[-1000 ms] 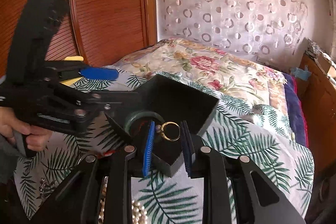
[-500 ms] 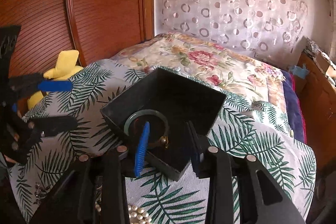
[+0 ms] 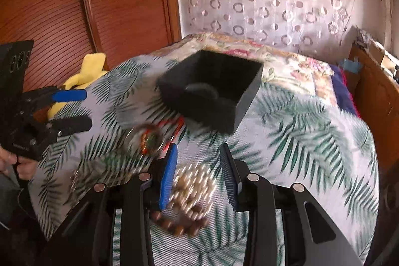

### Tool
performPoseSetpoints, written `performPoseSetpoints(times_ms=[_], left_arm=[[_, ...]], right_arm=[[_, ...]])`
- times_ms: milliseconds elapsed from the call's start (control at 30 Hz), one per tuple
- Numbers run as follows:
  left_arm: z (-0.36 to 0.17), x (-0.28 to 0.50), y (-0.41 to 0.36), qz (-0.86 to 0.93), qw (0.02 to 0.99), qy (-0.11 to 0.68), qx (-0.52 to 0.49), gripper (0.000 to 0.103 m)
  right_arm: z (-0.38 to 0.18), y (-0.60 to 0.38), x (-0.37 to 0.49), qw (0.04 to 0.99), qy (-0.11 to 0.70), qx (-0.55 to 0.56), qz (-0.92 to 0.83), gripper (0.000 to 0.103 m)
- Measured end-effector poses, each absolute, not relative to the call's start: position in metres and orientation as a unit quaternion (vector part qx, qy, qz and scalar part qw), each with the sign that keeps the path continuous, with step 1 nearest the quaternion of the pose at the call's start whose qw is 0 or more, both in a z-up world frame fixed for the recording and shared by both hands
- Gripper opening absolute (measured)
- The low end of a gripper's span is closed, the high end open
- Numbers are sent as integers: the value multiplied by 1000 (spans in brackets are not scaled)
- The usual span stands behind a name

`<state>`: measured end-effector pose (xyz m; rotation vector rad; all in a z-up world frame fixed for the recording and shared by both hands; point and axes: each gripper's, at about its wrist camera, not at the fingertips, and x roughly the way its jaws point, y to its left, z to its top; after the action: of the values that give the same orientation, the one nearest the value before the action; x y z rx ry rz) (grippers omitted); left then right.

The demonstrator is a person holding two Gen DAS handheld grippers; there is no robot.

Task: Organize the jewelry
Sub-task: 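Grasp the pearl necklace with the right tool while the left tool moves to the hair pins, then lift the pearl necklace with the right tool while the left tool grasps the silver hair pins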

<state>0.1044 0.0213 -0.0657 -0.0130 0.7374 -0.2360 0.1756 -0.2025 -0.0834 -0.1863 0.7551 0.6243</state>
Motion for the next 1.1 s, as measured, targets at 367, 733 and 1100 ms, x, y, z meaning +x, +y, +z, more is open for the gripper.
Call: performPoseSetpoints(times_ms=[367, 733, 1100], left_arm=[[-88, 71, 31, -104, 918, 382, -5, 88], [-96, 65, 39, -101, 915, 390, -17, 88], [-105, 55, 33, -113, 909, 401, -22, 88]], right_arm=[[-107, -201, 168, 858, 401, -72, 313, 29], [-115, -194, 174, 847, 415, -70, 325, 5], [-69, -215, 156, 879, 351, -54, 318, 5]])
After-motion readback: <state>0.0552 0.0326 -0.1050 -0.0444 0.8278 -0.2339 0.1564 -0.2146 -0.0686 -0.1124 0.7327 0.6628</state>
